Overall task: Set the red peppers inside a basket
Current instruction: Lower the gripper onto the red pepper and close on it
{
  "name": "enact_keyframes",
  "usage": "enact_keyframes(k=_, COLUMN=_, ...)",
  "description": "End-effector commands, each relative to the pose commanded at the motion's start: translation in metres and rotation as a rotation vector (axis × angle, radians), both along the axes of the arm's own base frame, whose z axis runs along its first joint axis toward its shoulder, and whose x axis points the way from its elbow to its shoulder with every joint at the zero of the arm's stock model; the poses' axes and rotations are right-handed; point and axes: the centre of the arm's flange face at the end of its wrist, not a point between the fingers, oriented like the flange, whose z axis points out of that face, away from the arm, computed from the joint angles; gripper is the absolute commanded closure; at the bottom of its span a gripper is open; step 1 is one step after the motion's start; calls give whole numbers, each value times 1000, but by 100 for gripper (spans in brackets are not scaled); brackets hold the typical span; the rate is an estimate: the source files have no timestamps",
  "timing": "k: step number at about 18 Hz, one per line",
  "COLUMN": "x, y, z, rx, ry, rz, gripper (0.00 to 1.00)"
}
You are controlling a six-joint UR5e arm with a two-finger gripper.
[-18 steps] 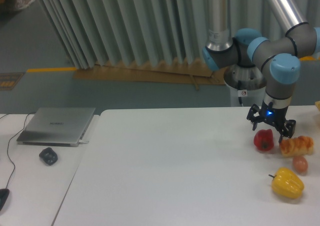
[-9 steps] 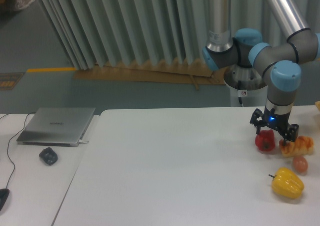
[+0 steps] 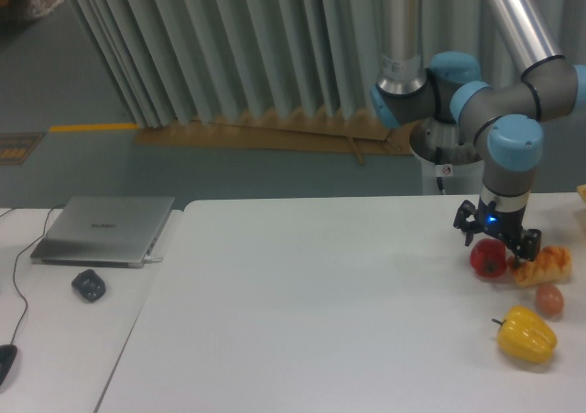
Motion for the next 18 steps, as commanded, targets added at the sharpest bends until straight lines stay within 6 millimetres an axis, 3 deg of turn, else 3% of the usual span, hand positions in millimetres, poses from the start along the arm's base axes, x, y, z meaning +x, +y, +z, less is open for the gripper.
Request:
enact_keyframes(k=4, x=0, y=2, z=0, rx=0, ry=2, rz=-9, gripper=0)
enact_keyframes(k=11, x=-16, y=-13, z=17, rx=19, ry=28, rz=-29, gripper=0)
enact_keyframes(k=18, x=-9, y=-9, z=15, rx=22, ry=21, rz=-40, gripper=0)
